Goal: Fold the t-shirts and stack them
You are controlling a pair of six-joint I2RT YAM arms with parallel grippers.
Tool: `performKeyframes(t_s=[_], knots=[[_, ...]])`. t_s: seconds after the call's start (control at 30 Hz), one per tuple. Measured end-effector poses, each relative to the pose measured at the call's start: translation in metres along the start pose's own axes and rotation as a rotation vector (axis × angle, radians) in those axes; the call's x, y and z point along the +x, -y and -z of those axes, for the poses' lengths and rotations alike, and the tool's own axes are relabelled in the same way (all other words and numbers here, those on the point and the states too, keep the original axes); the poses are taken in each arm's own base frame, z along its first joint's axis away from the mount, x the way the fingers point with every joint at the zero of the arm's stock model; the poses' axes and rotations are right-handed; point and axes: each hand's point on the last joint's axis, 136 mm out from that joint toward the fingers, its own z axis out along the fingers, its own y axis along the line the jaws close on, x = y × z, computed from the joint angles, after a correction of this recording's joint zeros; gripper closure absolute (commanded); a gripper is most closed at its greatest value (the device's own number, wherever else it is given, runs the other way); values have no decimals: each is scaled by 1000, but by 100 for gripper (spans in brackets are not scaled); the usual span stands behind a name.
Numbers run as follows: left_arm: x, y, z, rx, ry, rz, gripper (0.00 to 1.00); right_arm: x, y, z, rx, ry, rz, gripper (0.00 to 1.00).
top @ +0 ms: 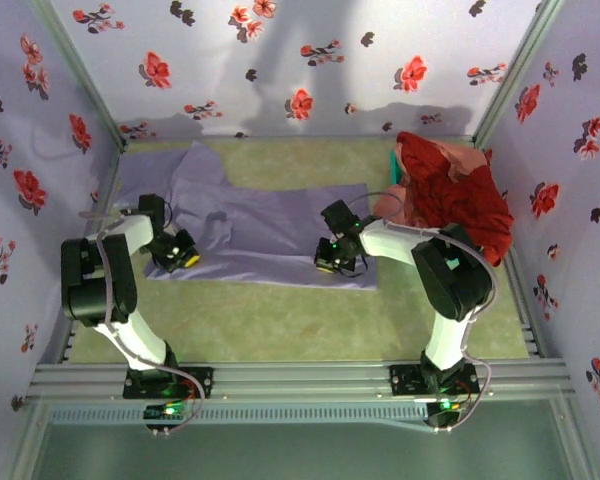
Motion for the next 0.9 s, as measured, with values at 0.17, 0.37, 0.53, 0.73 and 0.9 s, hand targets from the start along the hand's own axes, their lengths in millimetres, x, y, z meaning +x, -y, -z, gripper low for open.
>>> performKeyframes(t_s=[0.17, 0.37, 0.53, 0.73, 0.9], knots=[[21, -14, 4, -7, 3, 8, 100, 18, 6, 3, -1, -10, 9, 95], [48, -34, 10, -8, -1, 49, 100, 54, 11, 7, 13, -39, 28, 94], [68, -47, 14, -9, 6, 99, 100, 76, 14, 8, 16, -57, 35, 94], [95, -66, 22, -50, -4, 164, 100, 99, 26, 17, 43, -67, 51, 87], [97, -65, 40, -86, -9, 177, 99, 110, 38, 47, 70, -44, 60, 72]])
